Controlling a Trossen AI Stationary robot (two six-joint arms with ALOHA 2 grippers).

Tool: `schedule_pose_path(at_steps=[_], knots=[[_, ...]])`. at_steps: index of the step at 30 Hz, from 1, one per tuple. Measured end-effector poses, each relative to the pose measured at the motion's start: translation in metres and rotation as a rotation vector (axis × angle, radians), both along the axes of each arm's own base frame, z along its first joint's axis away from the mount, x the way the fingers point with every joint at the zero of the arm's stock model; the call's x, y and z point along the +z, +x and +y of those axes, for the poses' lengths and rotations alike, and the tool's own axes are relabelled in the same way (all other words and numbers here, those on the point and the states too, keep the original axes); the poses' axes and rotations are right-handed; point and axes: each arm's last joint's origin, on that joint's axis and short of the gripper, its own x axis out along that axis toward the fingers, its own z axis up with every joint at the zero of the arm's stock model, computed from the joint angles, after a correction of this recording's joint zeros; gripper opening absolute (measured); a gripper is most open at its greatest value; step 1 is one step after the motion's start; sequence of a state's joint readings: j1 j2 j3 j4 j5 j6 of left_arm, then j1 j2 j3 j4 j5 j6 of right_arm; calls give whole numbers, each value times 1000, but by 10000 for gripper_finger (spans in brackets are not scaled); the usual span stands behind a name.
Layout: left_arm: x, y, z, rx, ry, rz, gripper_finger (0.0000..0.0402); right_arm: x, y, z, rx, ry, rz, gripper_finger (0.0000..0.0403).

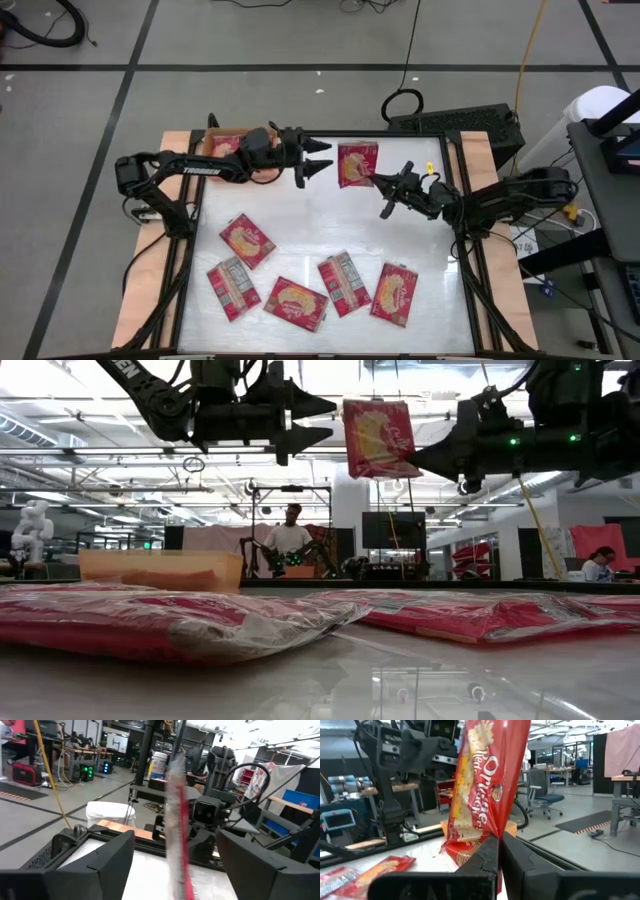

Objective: Sort popcorn bags into baskets
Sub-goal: Put the red popcorn bag into the orange bin

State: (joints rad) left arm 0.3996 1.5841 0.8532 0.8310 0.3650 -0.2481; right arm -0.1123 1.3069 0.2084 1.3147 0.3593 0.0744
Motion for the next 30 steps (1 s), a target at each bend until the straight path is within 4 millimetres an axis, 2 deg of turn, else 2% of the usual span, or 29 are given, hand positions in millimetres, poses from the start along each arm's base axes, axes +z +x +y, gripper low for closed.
schedule_pose_path(at_steps=[11,17,22,27,30], knots=[[7,0,4,-51,-4,-22,175,5,41,-4,45,-18,46,0],[6,-8,19,-126,-59,-8,105,5,44,-8,28,-11,48,0],[6,-15,30,-196,-93,5,22,5,44,-10,23,-12,46,2],[7,-26,42,-281,-155,25,12,5,44,-10,22,-17,49,36],[14,-41,54,-337,-214,40,6,3,44,-10,17,-13,76,68]])
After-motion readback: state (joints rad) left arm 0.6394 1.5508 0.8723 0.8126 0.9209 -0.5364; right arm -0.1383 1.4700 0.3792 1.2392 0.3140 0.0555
